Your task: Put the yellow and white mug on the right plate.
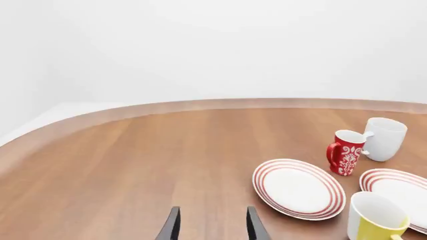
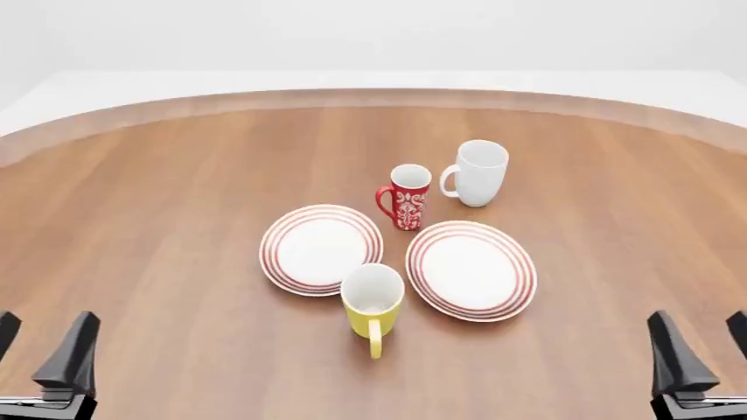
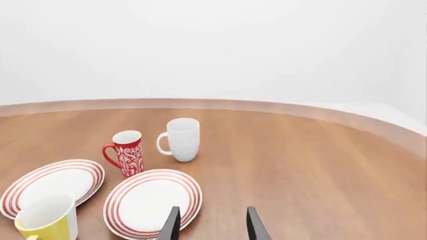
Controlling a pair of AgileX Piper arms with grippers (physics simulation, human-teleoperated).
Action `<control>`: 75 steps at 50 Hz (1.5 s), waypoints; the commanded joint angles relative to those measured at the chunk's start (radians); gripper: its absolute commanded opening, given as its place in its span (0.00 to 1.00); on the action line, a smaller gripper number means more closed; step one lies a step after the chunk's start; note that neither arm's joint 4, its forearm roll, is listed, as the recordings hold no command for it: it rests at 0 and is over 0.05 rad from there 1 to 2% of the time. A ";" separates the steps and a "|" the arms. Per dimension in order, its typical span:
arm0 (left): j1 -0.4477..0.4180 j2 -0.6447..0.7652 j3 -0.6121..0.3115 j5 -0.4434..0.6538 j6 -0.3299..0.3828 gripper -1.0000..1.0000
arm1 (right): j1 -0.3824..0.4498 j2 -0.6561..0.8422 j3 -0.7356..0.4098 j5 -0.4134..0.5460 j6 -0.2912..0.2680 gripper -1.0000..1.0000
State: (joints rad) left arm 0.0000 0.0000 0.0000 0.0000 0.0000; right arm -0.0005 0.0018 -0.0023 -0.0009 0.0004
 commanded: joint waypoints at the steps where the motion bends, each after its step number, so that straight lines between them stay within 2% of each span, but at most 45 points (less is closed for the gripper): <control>1: 0.000 0.000 0.000 0.000 0.000 1.00 | 0.000 0.003 -0.006 0.000 0.000 1.00; 13: 0.000 0.000 0.000 0.000 0.000 1.00 | 0.001 0.038 -0.027 -0.005 -0.010 1.00; 15: 0.000 0.000 0.000 0.000 0.000 1.00 | -0.038 0.239 -0.024 -0.125 0.007 1.00; 17: 0.000 0.000 0.000 0.000 0.000 1.00 | 0.023 0.149 -0.061 -0.031 0.004 1.00; 19: 0.000 0.000 0.000 0.000 0.000 1.00 | 0.037 0.156 -0.091 -0.006 -0.023 1.00; 22: 0.000 0.000 0.000 0.000 0.000 1.00 | 0.108 0.179 -0.157 0.052 -0.019 1.00; 24: 0.000 0.000 0.000 0.000 0.000 1.00 | 0.090 0.239 -0.192 0.058 0.001 1.00; 25: 0.000 0.000 0.000 0.000 0.000 1.00 | 0.092 0.306 -0.245 0.079 0.012 1.00; 26: 0.000 0.000 0.000 0.000 0.000 1.00 | 0.092 0.306 -0.245 0.079 0.012 1.00; 27: 0.000 0.000 0.000 0.000 0.000 1.00 | 0.151 0.308 -0.254 0.091 -0.028 1.00; 30: 0.000 0.000 0.000 0.000 0.000 1.00 | 0.147 0.358 -0.281 0.100 -0.014 1.00; 31: 0.000 0.000 0.000 0.000 0.000 1.00 | 0.172 0.351 -0.300 0.121 -0.005 1.00; 32: 0.000 0.000 0.000 0.000 0.000 1.00 | 0.191 0.353 -0.309 0.131 -0.026 1.00; 37: 0.000 0.000 0.000 0.000 0.000 1.00 | 0.270 0.404 -0.363 0.180 0.012 1.00; 38: 0.000 0.000 0.000 0.000 0.000 1.00 | 0.274 0.452 -0.392 0.199 0.059 1.00; 40: 0.000 0.000 0.000 0.000 0.000 1.00 | 0.288 0.465 -0.402 0.202 0.055 1.00; 41: 0.000 0.000 0.000 0.000 0.000 1.00 | 0.332 0.501 -0.426 0.222 0.069 1.00; 43: 0.000 0.000 0.000 0.000 0.000 1.00 | 0.349 0.542 -0.452 0.235 0.090 1.00; 46: 0.000 0.000 0.000 0.000 0.000 1.00 | 0.398 0.581 -0.492 0.255 0.087 1.00; 48: 0.000 0.000 0.000 0.000 0.000 1.00 | 0.411 0.623 -0.517 0.268 0.068 1.00; 49: 0.000 0.000 0.000 0.000 0.000 1.00 | 0.421 0.618 -0.529 0.274 0.092 1.00; 51: 0.000 0.000 0.000 0.000 0.000 1.00 | 0.428 0.644 -0.554 0.287 0.061 1.00; 58: 0.000 0.000 0.000 0.000 0.000 1.00 | 0.468 0.702 -0.608 0.307 0.114 1.00; 59: 0.000 0.000 0.000 0.000 0.000 1.00 | 0.467 0.725 -0.621 0.314 0.103 1.00; 66: 0.000 0.000 0.000 0.000 0.000 1.00 | 0.516 0.770 -0.690 0.337 0.130 1.00; 70: 0.000 0.000 0.000 0.000 0.000 1.00 | 0.542 0.788 -0.707 0.337 0.115 1.00; 71: 0.000 0.000 0.000 0.000 0.000 1.00 | 0.576 0.798 -0.714 0.332 0.055 1.00; 75: 0.000 0.000 0.000 0.000 0.000 1.00 | 0.579 0.799 -0.715 0.333 0.062 1.00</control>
State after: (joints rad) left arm 0.0000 0.0000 0.0000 0.0000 0.0000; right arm 0.5157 0.7492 -0.6663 0.3183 0.0891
